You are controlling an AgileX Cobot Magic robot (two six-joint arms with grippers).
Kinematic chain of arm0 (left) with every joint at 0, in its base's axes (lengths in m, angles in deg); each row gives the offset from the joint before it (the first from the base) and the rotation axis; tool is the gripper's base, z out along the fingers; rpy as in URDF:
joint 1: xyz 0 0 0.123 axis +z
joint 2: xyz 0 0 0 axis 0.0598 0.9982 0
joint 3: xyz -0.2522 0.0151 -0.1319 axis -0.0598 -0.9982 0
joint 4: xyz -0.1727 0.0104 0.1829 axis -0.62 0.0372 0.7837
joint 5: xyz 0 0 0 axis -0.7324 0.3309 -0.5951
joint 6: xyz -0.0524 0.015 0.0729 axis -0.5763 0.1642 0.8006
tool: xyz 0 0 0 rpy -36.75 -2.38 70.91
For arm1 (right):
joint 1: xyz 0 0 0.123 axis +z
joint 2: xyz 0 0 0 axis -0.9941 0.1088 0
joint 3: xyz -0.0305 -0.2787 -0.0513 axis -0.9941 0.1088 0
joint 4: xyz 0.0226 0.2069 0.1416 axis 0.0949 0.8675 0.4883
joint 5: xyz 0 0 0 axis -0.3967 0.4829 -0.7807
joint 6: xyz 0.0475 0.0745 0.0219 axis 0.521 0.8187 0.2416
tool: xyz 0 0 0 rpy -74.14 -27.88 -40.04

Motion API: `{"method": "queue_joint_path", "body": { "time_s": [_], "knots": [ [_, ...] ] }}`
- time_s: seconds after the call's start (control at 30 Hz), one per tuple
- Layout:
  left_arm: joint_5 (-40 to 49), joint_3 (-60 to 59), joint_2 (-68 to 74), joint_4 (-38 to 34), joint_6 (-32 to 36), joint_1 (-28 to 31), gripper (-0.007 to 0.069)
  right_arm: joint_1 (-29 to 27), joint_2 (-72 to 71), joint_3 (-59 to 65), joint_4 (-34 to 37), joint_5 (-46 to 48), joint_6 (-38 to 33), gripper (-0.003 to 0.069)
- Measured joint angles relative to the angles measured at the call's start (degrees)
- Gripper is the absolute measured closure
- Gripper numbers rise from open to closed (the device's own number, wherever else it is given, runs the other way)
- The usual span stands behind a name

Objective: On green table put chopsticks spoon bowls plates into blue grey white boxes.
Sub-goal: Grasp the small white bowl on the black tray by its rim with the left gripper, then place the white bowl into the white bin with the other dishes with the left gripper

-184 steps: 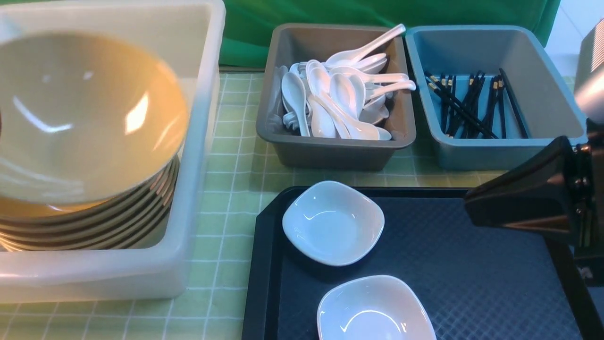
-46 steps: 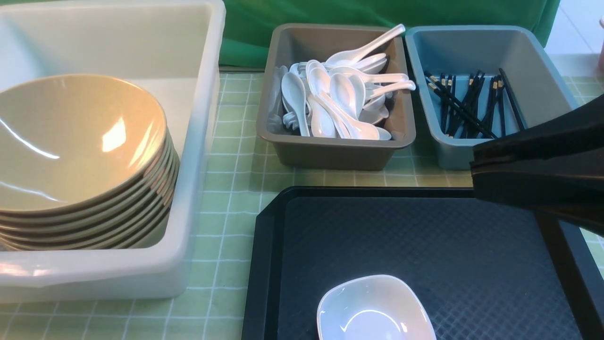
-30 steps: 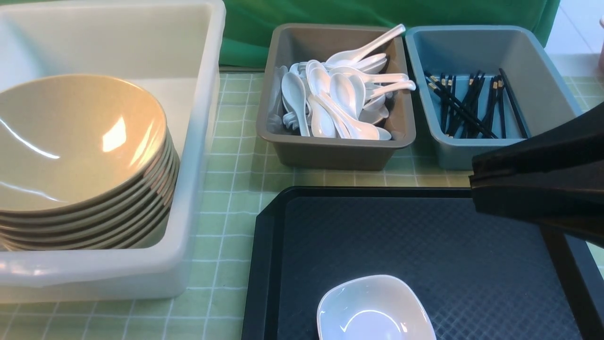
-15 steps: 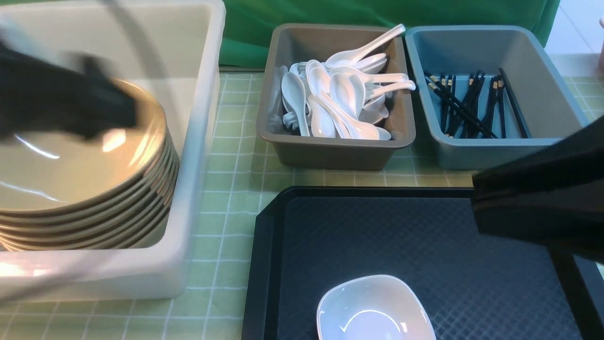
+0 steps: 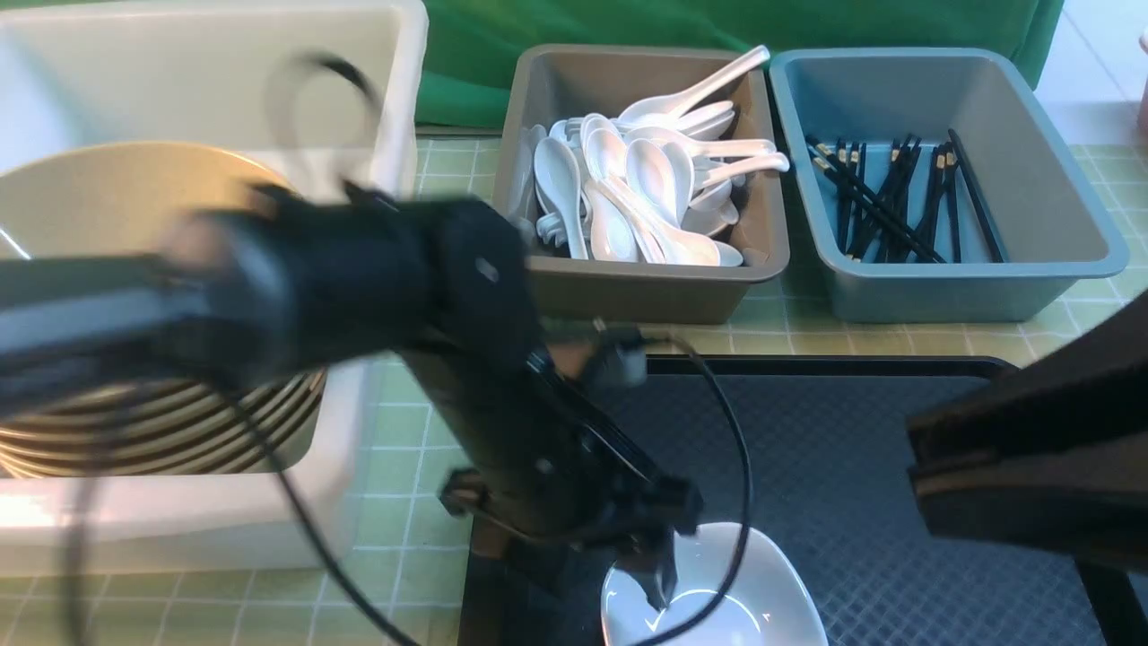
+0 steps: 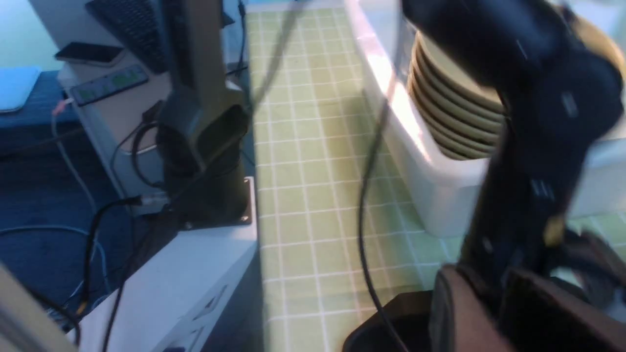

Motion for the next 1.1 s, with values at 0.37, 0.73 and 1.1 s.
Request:
{"method": "queue_joint_path", "body": {
  "time_s": [0.37, 0.73, 1.1],
  "knots": [
    [-4.4, 0.9, 6.9, -3.8, 6.3, -0.2, 0.0356, 0.0, 0.0, 0.0, 0.0, 2.7, 0.0, 0.0507],
    [-3.4, 0.5, -1.3, -1.2, 7.4, 0.7, 0.0612, 0.0, 0.0, 0.0, 0.0, 3.2, 0.0, 0.0499],
    [4.8, 5.4, -32.4, 1.0, 9.9, 32.0, 0.061, 0.0, 0.0, 0.0, 7.3, -1.6, -3.5, 0.0489]
  ]
}}
